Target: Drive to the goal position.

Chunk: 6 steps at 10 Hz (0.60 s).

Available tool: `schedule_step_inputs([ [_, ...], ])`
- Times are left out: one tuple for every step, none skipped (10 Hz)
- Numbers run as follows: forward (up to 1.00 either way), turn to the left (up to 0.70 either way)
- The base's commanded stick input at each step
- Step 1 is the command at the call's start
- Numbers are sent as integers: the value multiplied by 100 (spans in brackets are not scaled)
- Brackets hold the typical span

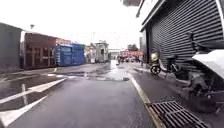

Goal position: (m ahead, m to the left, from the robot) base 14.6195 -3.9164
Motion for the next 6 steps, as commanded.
schedule_step_inputs([
  [69, 1],
  [69, 1],
  [69, 1],
  [69, 1],
  [69, 1],
  [69, 1],
])
